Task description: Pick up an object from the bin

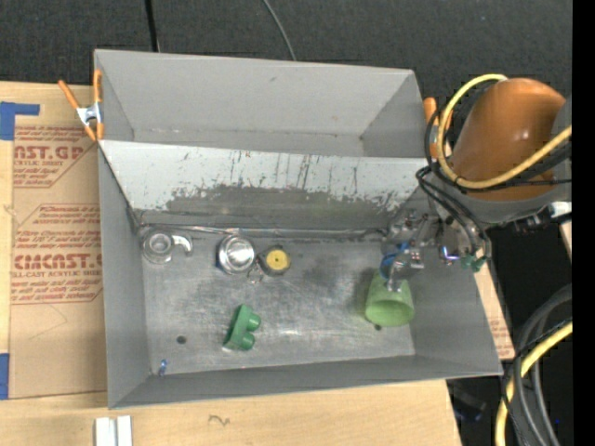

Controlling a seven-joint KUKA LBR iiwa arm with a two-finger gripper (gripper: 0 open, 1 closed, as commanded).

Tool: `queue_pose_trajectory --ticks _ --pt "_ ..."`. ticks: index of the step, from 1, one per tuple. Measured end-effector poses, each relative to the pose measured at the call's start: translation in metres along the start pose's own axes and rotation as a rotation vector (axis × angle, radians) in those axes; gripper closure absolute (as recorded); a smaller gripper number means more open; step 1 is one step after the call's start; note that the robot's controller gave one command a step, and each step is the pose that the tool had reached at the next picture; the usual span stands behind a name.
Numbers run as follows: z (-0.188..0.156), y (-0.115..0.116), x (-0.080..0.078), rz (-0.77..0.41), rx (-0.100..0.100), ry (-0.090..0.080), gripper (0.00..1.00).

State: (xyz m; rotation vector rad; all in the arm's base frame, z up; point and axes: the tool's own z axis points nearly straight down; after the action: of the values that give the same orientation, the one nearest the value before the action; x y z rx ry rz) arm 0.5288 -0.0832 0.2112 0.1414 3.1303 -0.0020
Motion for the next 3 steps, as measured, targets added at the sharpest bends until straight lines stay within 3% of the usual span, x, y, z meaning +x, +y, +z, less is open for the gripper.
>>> queue_pose_trajectory --ticks 1,2,3 --pt "0.004 0.001 0.001 0.0 -0.001 0.006 0.0" --pt "0.13 -0.039 0.015 -0.061 -0.002 0.015 0.0" --pt "0.123 -0.033 0.01 -0.068 -0.009 0.001 1.0"
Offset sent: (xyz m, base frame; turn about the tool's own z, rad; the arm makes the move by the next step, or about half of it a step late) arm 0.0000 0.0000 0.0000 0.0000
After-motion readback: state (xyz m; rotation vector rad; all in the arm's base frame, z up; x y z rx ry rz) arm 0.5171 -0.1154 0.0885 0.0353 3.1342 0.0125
